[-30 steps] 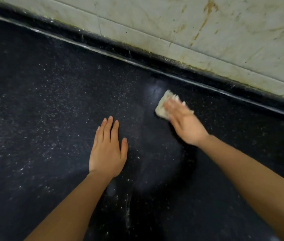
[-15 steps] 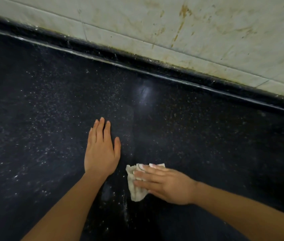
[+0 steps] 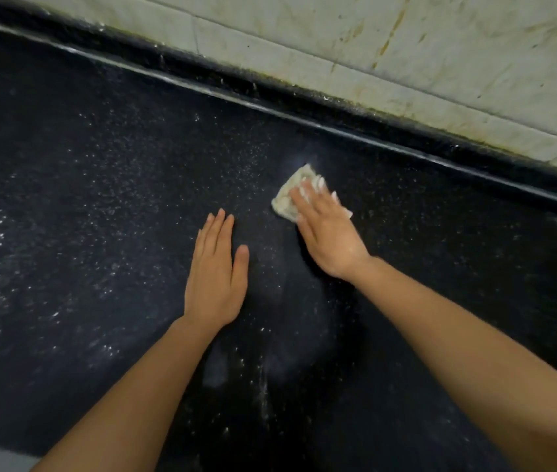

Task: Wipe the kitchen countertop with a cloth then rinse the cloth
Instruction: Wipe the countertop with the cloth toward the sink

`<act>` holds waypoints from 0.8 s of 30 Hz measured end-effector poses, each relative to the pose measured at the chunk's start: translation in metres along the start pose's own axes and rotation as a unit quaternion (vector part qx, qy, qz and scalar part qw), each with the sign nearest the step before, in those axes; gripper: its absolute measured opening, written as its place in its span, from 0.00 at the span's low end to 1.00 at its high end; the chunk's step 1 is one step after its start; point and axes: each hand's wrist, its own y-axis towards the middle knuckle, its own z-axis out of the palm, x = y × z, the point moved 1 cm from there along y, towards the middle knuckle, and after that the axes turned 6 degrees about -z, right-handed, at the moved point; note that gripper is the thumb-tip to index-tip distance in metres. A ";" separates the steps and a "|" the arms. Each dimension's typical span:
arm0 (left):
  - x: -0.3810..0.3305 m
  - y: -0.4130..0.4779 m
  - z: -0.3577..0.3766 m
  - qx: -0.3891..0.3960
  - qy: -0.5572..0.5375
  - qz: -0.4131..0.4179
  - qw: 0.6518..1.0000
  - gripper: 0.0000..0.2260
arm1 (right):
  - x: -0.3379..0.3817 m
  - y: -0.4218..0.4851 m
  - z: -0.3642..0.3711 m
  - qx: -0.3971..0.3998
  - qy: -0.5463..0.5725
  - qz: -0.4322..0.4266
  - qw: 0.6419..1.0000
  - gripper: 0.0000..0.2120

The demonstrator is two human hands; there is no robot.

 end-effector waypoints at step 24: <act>0.064 -0.075 -0.051 0.006 0.178 -0.221 0.959 0.35 | 0.048 0.017 0.014 0.031 0.022 -0.063 0.997 0.23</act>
